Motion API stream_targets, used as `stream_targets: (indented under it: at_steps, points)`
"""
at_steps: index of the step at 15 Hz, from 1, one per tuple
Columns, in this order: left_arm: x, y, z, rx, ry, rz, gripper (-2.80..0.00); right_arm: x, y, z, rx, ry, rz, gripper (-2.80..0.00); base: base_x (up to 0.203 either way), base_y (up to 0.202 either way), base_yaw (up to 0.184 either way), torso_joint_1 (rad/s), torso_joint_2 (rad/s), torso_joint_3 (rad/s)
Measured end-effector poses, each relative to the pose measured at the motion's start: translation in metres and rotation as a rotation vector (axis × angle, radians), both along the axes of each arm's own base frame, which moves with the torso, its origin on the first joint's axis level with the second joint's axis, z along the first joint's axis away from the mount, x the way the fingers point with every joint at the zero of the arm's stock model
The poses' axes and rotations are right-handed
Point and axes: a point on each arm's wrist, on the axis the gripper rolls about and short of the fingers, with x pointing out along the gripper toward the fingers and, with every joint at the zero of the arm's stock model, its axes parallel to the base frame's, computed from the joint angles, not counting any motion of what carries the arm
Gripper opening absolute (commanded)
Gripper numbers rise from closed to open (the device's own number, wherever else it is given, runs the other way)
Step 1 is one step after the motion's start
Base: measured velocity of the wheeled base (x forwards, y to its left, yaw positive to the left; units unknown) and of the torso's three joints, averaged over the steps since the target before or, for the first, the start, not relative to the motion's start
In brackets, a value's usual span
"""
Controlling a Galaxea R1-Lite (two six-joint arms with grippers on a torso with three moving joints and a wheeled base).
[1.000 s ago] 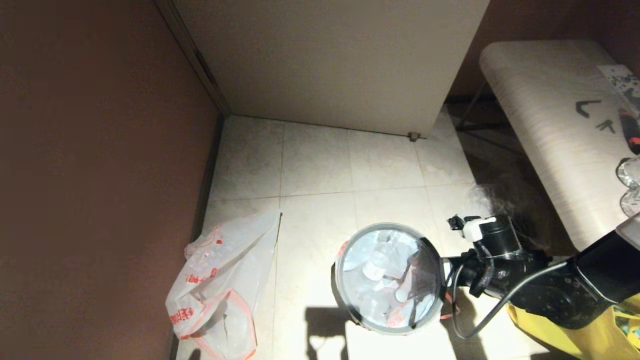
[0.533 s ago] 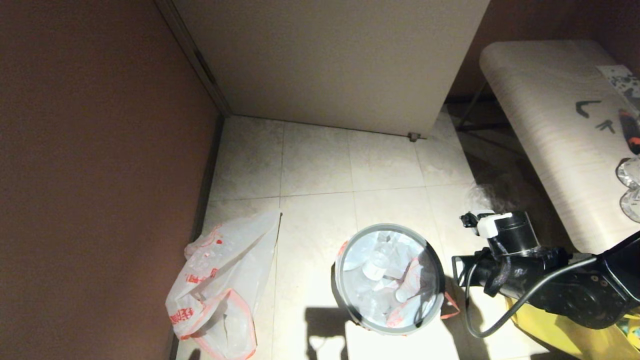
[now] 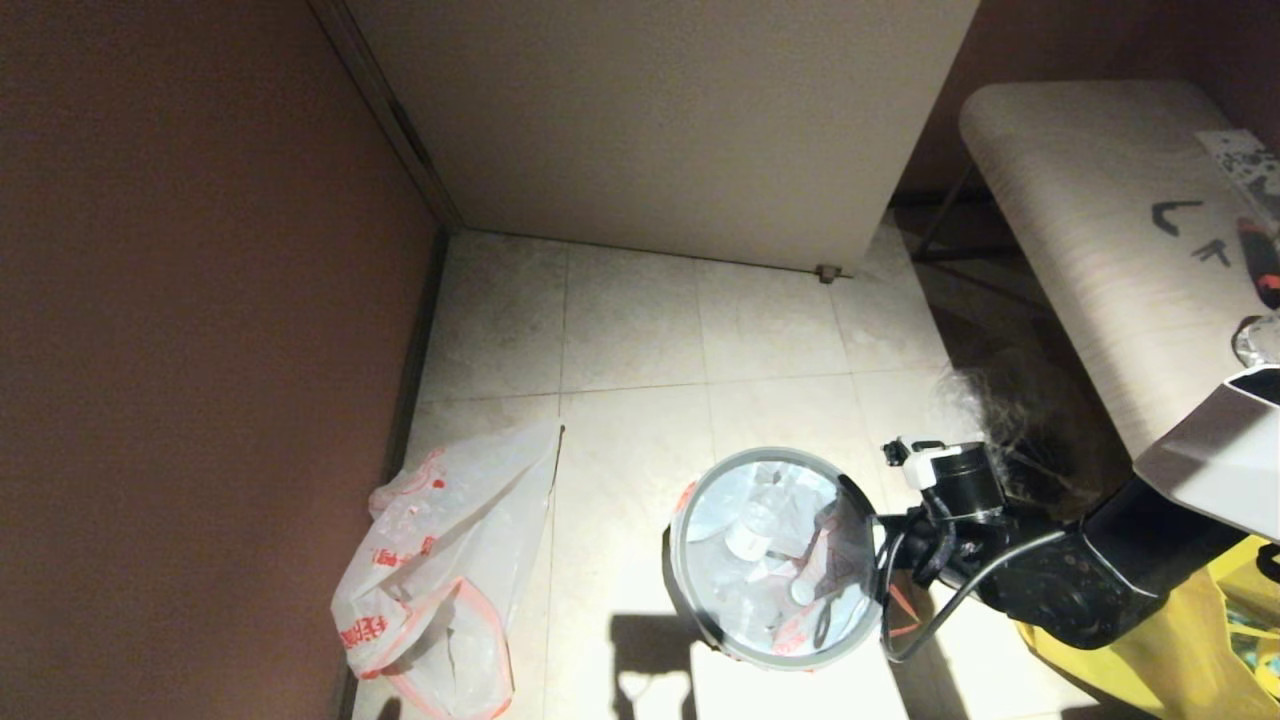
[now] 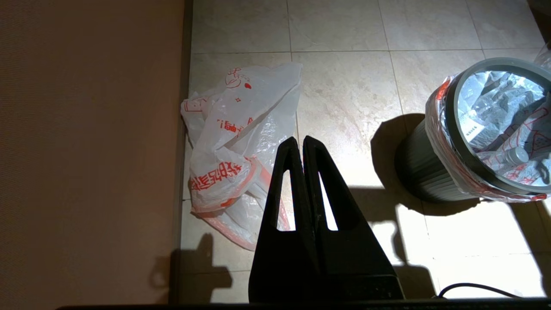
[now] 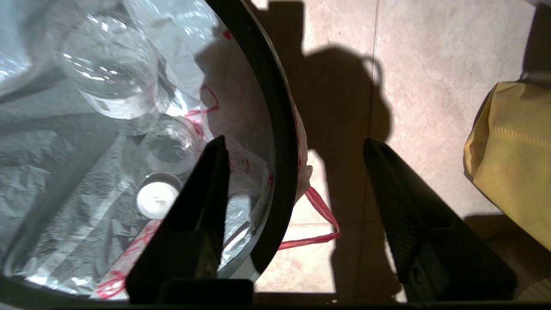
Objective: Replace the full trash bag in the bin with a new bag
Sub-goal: Place the trash can ring on the floor
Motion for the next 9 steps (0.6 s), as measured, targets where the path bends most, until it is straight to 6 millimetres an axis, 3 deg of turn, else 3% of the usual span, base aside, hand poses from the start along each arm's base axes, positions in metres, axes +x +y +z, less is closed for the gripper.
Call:
stream_targets:
  at_steps: [3, 4, 9]
  points:
    - [0.0, 0.0, 0.0, 0.0, 0.0, 0.0, -2.8, 0.004, 0.0, -0.011, -0.021, 0.023, 0.003, 0.0, 0.0, 0.0, 0.0, 0.0, 0.0, 0.0]
    - [0.0, 0.0, 0.0, 0.0, 0.0, 0.0, -2.8, 0.005, 0.0, -0.014, -0.027, 0.03, 0.004, -2.8, 0.0, 0.0, 0.0, 0.0, 0.0, 0.0]
    - [0.0, 0.0, 0.0, 0.0, 0.0, 0.0, -2.8, 0.01, -0.001, -0.021, -0.033, 0.039, 0.0, -2.8, 0.0, 0.0, 0.0, 0.0, 0.0, 0.0]
